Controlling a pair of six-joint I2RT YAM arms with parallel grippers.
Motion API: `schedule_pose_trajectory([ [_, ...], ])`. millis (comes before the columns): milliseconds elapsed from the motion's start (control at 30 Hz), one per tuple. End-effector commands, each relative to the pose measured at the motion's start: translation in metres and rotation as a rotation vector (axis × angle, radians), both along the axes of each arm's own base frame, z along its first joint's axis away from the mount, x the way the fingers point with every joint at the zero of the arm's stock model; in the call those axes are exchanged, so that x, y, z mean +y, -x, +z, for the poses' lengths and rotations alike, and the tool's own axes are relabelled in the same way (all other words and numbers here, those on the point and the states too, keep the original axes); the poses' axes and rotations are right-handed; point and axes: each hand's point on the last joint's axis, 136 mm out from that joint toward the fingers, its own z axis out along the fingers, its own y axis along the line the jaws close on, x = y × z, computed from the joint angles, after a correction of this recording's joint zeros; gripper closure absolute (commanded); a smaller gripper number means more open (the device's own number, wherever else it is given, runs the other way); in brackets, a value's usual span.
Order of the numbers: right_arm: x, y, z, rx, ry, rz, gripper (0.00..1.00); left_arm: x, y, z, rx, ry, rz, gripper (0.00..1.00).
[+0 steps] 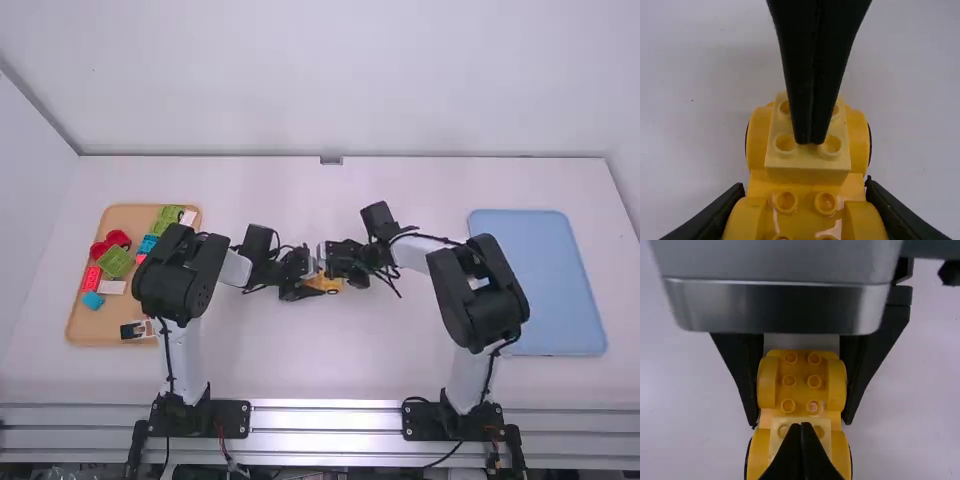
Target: Assemble lego blocks to make yellow taxi
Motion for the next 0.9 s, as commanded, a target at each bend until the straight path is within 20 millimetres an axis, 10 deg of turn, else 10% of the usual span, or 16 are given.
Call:
schedule_pose_trajectory([
  [0,-0.028,0.017,-0.061,0.098,0.213,-0.025,1.00,0.007,-0.001,-0.014,0.036,-0.033,0.037,0.55],
  [233,-0.024,0.007,-0.013,0.105,0.071,0.061,0.97,0.007,-0.001,-0.014,0.036,-0.033,0.038,0.56],
  [467,-0.031,-0.027,0.063,0.077,-0.202,0.008,0.47,0.005,0.002,-0.015,0.043,-0.035,0.030,0.52],
  [567,-0.041,-0.041,0.080,0.073,-0.260,-0.048,0.01,0.004,0.002,-0.014,0.043,-0.032,0.028,0.48],
  [700,-0.052,-0.053,0.085,0.100,-0.272,-0.127,0.02,0.005,0.001,-0.014,0.036,-0.035,0.029,0.37],
  [767,-0.057,-0.058,0.085,0.115,-0.273,-0.160,0.01,0.005,0.001,-0.014,0.036,-0.035,0.029,0.03],
  [867,-0.060,-0.066,0.085,0.112,-0.271,-0.193,0.02,0.005,0.000,-0.014,0.037,-0.034,0.033,0.01],
])
